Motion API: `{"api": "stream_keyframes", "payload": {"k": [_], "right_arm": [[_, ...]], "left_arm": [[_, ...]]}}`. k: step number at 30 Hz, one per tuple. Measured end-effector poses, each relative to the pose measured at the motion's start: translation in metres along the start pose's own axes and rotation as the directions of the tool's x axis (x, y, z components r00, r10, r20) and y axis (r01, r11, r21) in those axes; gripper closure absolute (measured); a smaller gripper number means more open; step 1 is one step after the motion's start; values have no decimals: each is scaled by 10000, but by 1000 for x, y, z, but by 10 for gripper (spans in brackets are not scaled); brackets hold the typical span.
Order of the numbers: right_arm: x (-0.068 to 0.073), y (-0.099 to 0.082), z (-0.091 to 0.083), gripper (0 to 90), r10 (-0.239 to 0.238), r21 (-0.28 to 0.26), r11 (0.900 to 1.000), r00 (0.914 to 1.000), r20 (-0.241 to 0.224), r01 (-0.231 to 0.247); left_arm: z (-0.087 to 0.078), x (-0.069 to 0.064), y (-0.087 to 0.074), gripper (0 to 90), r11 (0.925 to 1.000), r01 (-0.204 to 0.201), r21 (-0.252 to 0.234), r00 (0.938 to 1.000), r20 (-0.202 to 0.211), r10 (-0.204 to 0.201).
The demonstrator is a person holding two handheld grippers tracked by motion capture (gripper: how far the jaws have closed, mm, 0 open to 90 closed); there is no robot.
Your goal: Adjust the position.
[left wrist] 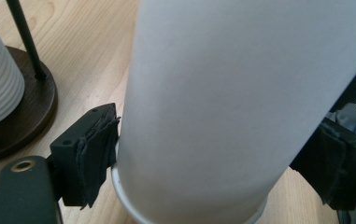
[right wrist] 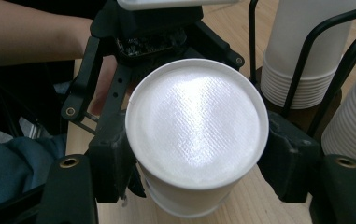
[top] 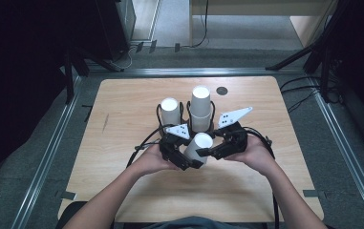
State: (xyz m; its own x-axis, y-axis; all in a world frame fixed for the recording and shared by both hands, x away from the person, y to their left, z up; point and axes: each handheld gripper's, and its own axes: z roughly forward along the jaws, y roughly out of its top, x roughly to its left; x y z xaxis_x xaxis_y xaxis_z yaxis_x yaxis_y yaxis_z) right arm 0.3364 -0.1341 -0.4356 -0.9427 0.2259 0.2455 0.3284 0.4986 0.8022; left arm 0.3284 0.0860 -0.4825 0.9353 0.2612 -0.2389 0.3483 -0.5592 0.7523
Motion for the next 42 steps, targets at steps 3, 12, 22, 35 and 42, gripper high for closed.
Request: {"api": "stream_keyframes", "payload": {"k": [3, 12, 22, 35, 42], "right_arm": [[0, -1, 0, 340, 20, 12, 10000, 10000, -62, -20], [-5, -4, -1, 341, 241, 26, 9997, 9997, -101, -241], [-6, -7, -2, 258, -17, 46, 10000, 10000, 46, 17], [-5, -15, 2, 258, -254, 675, 9974, 9992, 308, 233], [-4, -17, 6, 258, -429, 876, 9954, 9984, 364, 396]], "left_arm": [[-1, -1, 0, 191, 9998, -198, 4, 9998, -73, 198], [-2, 0, 2, 293, 9979, -565, 306, 9984, 65, 563], [-6, 1, 5, 302, 9981, -524, 325, 9985, 205, 517], [-26, 11, 9, 302, 9977, -318, 600, 9982, -483, 347], [-34, 10, 16, 303, 9887, -679, 1335, 9942, -742, 783]]}}
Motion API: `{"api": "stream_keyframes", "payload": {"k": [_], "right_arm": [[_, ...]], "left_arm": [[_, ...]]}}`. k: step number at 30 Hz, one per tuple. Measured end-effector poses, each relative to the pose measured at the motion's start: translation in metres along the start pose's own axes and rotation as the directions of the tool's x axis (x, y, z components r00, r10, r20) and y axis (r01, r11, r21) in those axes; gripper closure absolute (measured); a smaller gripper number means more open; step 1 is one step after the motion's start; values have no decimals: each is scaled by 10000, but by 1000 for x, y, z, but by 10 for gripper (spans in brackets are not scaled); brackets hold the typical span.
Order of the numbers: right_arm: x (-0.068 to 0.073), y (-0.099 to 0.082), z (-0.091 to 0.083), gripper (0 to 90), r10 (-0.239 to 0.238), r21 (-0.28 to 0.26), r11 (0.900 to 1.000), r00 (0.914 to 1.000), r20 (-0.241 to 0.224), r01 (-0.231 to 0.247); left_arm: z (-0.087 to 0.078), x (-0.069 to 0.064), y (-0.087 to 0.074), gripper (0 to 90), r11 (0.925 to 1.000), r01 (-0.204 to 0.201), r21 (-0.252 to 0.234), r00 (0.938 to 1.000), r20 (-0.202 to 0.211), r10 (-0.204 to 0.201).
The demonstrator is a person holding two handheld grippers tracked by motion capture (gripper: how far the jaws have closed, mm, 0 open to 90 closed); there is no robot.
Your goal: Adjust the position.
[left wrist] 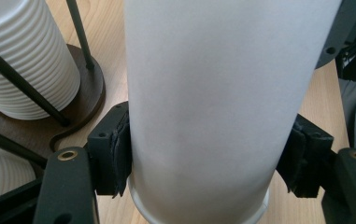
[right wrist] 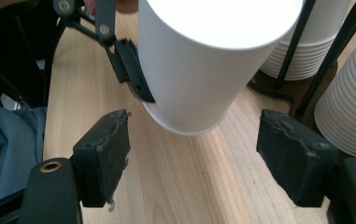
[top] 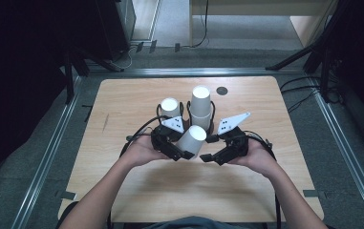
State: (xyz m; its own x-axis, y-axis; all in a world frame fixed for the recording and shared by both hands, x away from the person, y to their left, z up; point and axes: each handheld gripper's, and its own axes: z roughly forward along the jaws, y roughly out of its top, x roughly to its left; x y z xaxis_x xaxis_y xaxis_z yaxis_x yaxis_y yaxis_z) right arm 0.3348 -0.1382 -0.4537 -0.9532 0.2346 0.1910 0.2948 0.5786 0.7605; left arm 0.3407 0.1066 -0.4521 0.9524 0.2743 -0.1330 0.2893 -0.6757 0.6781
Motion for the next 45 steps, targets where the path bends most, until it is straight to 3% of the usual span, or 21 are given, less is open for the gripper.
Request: {"api": "stream_keyframes", "payload": {"k": [3, 10, 15, 31, 37, 45], "right_arm": [[-1, -1, 3, 261, -21, 95, 10000, 10000, 46, 20], [-1, -2, 6, 272, -122, 95, 9999, 9999, 83, 121], [-3, -3, 9, 275, -21, 169, 9999, 10000, 74, 20], [-5, -5, 11, 326, 218, 263, 9994, 9992, -336, -209], [-5, -4, 14, 323, 247, 367, 9991, 9985, -486, -229], [-3, 1, 20, 318, 82, 396, 9992, 9972, -747, -53]], "left_arm": [[-1, 3, 2, 304, 9991, -131, 405, 9999, -17, 132], [-1, 9, 6, 309, 9961, -279, 839, 9996, 86, 273], [4, 11, 4, 308, 9908, -462, 1274, 9984, 392, 415], [19, 8, 1, 304, 9766, -864, 1971, 9937, 878, 702], [27, 6, 0, 302, 9749, -982, 1996, 9892, 1271, 737], [36, 1, 0, 301, 9666, -1337, 2185, 9818, 1618, 992]]}}
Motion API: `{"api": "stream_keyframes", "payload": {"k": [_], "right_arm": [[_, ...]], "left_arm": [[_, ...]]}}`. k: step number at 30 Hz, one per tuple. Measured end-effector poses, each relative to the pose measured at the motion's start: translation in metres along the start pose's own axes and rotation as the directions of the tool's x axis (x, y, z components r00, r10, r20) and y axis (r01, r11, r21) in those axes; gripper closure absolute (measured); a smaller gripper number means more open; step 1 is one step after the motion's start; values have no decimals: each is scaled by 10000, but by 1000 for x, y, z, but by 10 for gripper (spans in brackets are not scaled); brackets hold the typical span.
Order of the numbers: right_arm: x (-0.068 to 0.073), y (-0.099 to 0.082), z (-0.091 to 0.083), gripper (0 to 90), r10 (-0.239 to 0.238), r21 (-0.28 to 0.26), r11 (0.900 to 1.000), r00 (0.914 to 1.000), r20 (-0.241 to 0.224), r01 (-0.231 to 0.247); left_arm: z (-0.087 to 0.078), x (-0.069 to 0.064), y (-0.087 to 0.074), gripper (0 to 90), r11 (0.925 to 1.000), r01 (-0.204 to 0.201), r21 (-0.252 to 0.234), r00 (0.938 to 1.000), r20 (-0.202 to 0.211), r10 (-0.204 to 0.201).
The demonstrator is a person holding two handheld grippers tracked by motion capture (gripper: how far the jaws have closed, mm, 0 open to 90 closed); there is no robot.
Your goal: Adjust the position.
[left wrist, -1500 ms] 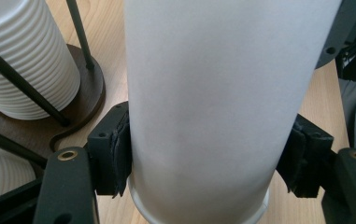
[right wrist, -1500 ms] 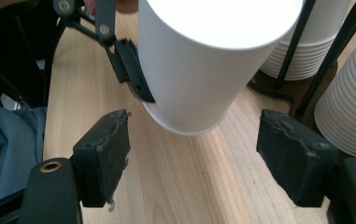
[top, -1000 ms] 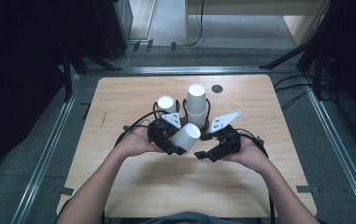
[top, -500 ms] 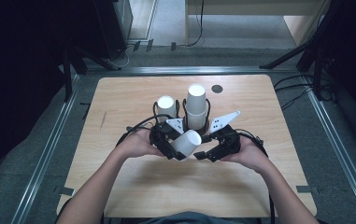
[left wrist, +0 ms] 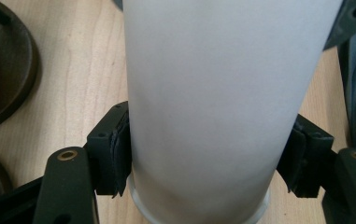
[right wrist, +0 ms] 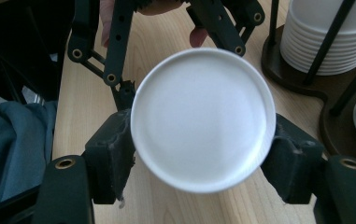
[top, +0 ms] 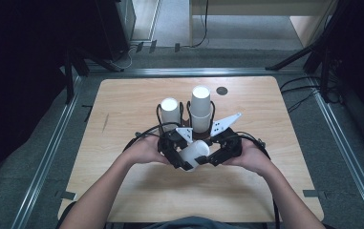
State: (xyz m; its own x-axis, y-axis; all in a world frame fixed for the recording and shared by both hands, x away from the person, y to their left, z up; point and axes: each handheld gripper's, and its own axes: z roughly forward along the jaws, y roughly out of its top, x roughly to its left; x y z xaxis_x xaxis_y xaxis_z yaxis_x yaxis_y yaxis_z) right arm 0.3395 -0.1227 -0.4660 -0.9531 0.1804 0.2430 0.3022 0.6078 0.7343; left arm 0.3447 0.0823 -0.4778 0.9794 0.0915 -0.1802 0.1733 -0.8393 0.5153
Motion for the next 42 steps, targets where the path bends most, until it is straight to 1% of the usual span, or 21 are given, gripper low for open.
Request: {"api": "stream_keyframes", "payload": {"k": [4, 6, 7, 13, 15, 16, 18, 19, 20, 24, 25, 26, 27, 30, 32, 36, 37, 38, 39, 40, 42], "right_arm": [[1, 1, 2, 336, -6, 96, 10000, 9999, -117, 7], [1, 1, 3, 342, -12, 151, 9999, 9998, -198, 15], [0, 1, 3, 347, 175, 173, 9997, 9995, -263, -171], [0, 2, 3, 350, 198, 272, 9995, 9992, -353, -188], [0, 2, 2, 349, 213, 260, 9995, 9993, -313, -205], [0, 3, 0, 347, 214, 190, 9996, 9993, -301, -208], [0, 3, -3, 346, 178, 63, 9998, 9996, -214, -177], [0, 4, -5, 346, 198, -7, 9998, 9997, -149, -198], [-1, 3, -6, 346, 217, -82, 9997, 9997, -130, -218], [-2, 3, -10, 345, 247, -190, 9995, 9997, -14, -247], [-3, 2, -12, 344, 278, -261, 9993, 9996, 7, -278], [-3, 2, -13, 344, 249, -305, 9992, 9997, 72, -247], [-3, 2, -14, 344, 246, -367, 9990, 9996, 130, -241], [-4, 2, -15, 343, 260, -477, 9985, 9994, 208, -250], [-4, 2, -18, 343, 263, -651, 9976, 9993, 276, -245], [-4, 3, -21, 343, 278, -799, 9965, 9990, 346, -249], [-4, 3, -23, 343, 293, -898, 9956, 9990, 343, -261], [-4, 3, -24, 342, 299, -972, 9949, 9990, 334, -265], [-4, 3, -24, 342, 299, -972, 9949, 9990, 334, -265], [-4, 3, -25, 342, 339, -1017, 9943, 9990, 301, -307], [-2, 5, -27, 342, 255, -1178, 9928, 9992, 294, -218]], "left_arm": [[2, -1, 0, 299, 9998, -195, 54, 9998, 56, 195], [2, -1, 0, 297, 9999, -138, 71, 9999, 90, 137], [1, -1, 0, 295, 9999, -109, 49, 9998, 186, 108], [2, -1, -1, 284, 9999, -107, 6, 9997, 213, 106], [1, -1, -2, 270, 9999, -29, -149, 9998, 186, 32], [-1, -1, -3, 229, 9989, 114, -458, 9999, 105, -110], [-2, -1, -3, 127, 9981, 211, -572, 9998, -19, -213], [-4, 0, -3, 121, 9973, 282, -677, 9995, -111, -290], [-6, 1, -4, 114, 9950, 498, -866, 9984, -225, -520], [-7, 2, -5, 96, 9925, 690, -1013, 9964, -413, -735], [-8, 2, -5, 97, 9908, 730, -1138, 9960, -428, -783], [-10, 3, -7, 96, 9857, 916, -1412, 9944, -386, -979], [-10, 3, -7, 96, 9857, 916, -1412, 9944, -386, -979], [-13, 3, -8, 87, 9782, 1081, -1775, 9917, -502, -1187], [-14, 3, -9, 28, 9731, 1214, -1956, 9884, -662, -1366], [-15, 1, -9, 28, 9692, 1148, -2178, 9879, -775, -1344], [-16, 1, -9, 28, 9660, 1137, -2320, 9875, -803, -1355], [-16, 1, -10, 29, 9557, 1309, -2635, 9869, -574, -1510], [-16, 1, -10, 29, 9557, 1309, -2635, 9869, -574, -1510], [-16, 1, -11, 29, 9526, 1336, -2732, 9869, -515, -1531], [-15, 0, -11, 40, 9527, 1334, -2730, 9870, -501, -1526]]}}
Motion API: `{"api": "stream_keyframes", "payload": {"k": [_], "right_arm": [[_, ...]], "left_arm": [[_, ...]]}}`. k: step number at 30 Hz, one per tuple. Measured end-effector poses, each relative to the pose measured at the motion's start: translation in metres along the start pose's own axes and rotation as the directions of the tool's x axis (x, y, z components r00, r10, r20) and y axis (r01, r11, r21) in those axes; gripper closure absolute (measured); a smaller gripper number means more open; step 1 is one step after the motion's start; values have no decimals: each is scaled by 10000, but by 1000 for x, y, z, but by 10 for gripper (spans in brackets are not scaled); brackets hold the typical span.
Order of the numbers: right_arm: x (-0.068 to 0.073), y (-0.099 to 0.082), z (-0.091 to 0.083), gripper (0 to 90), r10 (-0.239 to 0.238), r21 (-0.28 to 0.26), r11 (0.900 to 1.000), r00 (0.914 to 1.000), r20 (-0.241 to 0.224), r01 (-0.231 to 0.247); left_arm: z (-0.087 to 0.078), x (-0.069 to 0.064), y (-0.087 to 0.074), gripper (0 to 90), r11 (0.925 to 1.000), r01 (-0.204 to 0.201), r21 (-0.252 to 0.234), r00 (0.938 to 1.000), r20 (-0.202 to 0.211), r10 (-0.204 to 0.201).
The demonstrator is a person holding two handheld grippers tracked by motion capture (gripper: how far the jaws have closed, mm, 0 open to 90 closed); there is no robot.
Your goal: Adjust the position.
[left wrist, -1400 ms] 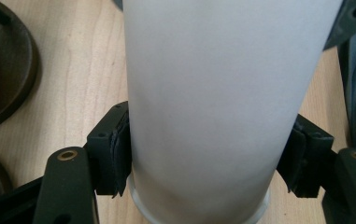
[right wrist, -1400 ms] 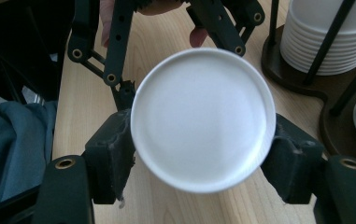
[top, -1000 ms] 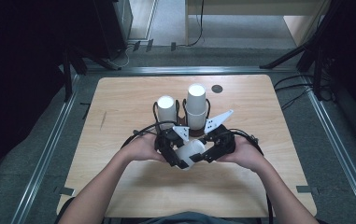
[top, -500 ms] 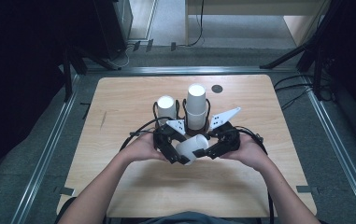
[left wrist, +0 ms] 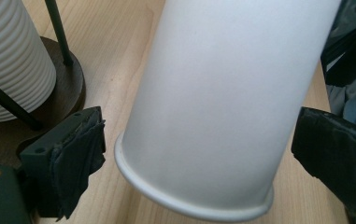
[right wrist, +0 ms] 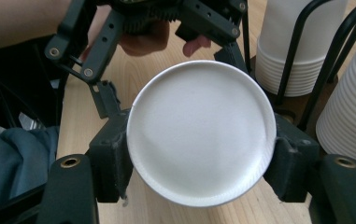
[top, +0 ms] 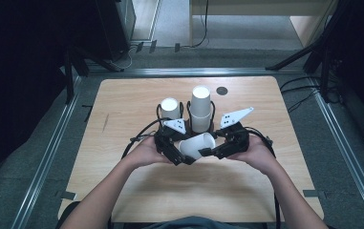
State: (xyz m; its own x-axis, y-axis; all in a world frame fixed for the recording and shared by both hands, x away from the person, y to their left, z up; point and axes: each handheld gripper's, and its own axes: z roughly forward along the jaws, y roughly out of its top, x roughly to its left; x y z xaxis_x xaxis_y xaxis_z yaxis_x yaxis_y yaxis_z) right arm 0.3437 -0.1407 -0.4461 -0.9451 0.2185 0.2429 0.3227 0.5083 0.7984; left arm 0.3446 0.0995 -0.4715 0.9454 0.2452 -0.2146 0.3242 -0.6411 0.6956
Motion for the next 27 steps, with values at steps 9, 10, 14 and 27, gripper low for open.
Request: {"api": "stream_keyframes", "payload": {"k": [9, 10, 14, 27], "right_arm": [[2, 4, -6, 342, -1, -362, 9993, 10000, -77, -2], [2, 4, -7, 342, 26, -377, 9993, 10000, -61, -28], [1, 3, -6, 342, 100, -386, 9992, 9998, -183, -107], [1, -1, -3, 260, -128, 128, 9998, 9995, 289, 125]], "left_arm": [[-3, 0, -4, 137, 9988, -141, -459, 9999, 51, 144], [-4, -1, -4, 149, 9986, -195, -490, 9998, 60, 198], [-5, -1, -4, 215, 9980, -390, -498, 9992, 70, 394], [-21, 6, -2, 238, 9989, -477, 18, 9987, -153, 477]]}}
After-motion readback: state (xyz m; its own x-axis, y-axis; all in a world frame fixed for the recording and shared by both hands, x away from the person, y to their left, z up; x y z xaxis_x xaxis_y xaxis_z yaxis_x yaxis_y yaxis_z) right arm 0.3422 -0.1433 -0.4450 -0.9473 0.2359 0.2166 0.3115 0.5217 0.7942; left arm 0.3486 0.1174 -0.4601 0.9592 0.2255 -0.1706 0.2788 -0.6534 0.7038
